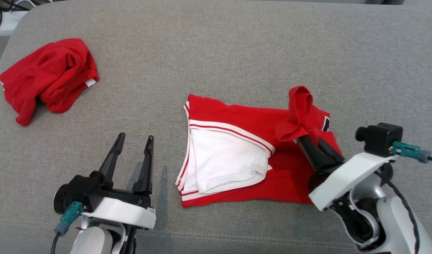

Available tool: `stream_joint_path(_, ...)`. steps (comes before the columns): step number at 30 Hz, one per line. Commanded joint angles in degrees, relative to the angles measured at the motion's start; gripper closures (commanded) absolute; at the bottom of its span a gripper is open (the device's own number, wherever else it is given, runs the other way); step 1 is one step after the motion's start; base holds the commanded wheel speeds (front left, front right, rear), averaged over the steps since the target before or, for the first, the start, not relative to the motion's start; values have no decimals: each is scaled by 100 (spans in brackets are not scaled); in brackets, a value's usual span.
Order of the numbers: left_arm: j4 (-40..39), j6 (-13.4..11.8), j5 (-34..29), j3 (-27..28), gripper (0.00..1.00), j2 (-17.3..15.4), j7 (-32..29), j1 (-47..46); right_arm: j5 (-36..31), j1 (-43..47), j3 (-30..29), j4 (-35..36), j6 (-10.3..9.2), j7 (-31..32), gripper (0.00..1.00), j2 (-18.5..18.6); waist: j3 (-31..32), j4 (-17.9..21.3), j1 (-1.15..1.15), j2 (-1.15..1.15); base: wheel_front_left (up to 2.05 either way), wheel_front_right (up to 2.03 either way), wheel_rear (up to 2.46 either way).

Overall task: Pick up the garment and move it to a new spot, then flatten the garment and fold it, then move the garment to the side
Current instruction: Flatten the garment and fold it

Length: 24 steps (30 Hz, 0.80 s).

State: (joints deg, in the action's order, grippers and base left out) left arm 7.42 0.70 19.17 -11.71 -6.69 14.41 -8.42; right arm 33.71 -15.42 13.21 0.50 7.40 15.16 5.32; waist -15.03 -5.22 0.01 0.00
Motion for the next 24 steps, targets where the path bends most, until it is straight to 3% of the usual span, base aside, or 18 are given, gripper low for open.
stream_joint_path(1,-133,49,-71,176,0,-82,59,-286,136,-258,191,79,9,-109,100,-81,-35,-48,-1,0,0,0,0)
stream_joint_path(12,7,150,-94,47,0,98,59,-399,1607,-1315,1781,-1476,9,-1317,100,-242,-88,-422,-1,0,0,0,0)
stream_joint_path(21,76,218,-106,13,0,205,59,-449,2272,-2003,2588,-2570,9,-1902,100,-244,-173,-568,-1,0,0,0,0)
stream_joint_path(22,96,227,-110,16,0,225,59,-460,2480,-2136,2776,-2722,9,-1995,84,-244,-196,-579,-1,0,0,0,0)
stream_joint_path(23,101,233,-115,18,0,234,59,-468,2618,-2194,2882,-2759,9,-2037,55,-244,-205,-582,-1,0,0,0,0)
stream_joint_path(24,101,233,-115,18,0,234,59,-468,2618,-2194,2882,-2759,9,-2037,55,-244,-205,-582,-1,0,0,0,0)
